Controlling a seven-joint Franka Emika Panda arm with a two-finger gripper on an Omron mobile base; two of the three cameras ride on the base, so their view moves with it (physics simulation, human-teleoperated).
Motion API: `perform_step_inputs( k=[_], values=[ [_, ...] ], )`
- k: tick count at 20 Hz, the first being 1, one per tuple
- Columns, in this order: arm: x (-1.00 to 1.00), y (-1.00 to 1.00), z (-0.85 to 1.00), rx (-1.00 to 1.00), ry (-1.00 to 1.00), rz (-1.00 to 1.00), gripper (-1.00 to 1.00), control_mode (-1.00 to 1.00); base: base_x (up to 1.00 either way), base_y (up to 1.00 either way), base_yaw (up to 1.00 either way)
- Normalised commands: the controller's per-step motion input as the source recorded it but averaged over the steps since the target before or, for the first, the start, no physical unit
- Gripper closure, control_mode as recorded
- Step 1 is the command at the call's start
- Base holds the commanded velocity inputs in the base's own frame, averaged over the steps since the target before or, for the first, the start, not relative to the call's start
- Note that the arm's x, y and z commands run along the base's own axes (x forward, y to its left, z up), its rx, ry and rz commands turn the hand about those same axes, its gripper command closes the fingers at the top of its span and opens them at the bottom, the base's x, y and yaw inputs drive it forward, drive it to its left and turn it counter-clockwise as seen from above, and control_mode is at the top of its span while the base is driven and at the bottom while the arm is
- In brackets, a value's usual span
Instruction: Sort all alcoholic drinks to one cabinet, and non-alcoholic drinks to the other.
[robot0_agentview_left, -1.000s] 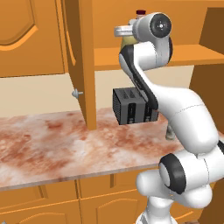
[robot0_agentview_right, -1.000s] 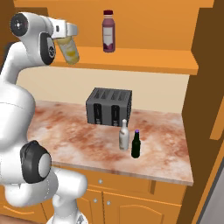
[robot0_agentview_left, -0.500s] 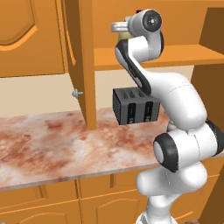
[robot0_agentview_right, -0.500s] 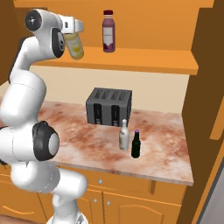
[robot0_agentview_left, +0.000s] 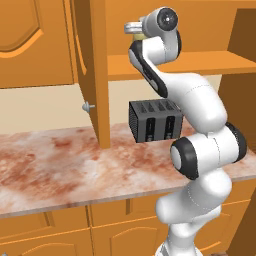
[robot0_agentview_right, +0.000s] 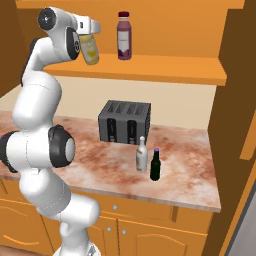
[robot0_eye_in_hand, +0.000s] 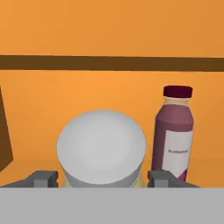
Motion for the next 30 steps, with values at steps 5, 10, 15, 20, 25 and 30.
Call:
perform_step_inputs(
  k=[5, 10, 15, 20, 25, 30],
  values=[
    [0.55, 0.0, -0.5, 0.0, 0.0, 0.0, 1.0, -1.0, 0.0, 0.0, 0.0],
    [0.49, 0.0, -0.56, 0.0, 0.0, 0.01, 1.0, -1.0, 0.0, 0.0, 0.0],
    [0.54, 0.0, -0.39, 0.0, -0.01, 0.0, 1.0, -1.0, 0.0, 0.0, 0.0],
    [0.56, 0.0, -0.45, 0.0, 0.0, 0.0, 1.0, -1.0, 0.0, 0.0, 0.0],
    [0.46, 0.0, -0.44, 0.0, 0.0, 0.0, -1.0, -1.0, 0.0, 0.0, 0.0],
    [0.33, 0.0, -0.35, 0.0, 0.0, 0.0, -1.0, -1.0, 0.0, 0.0, 0.0]
  ],
)
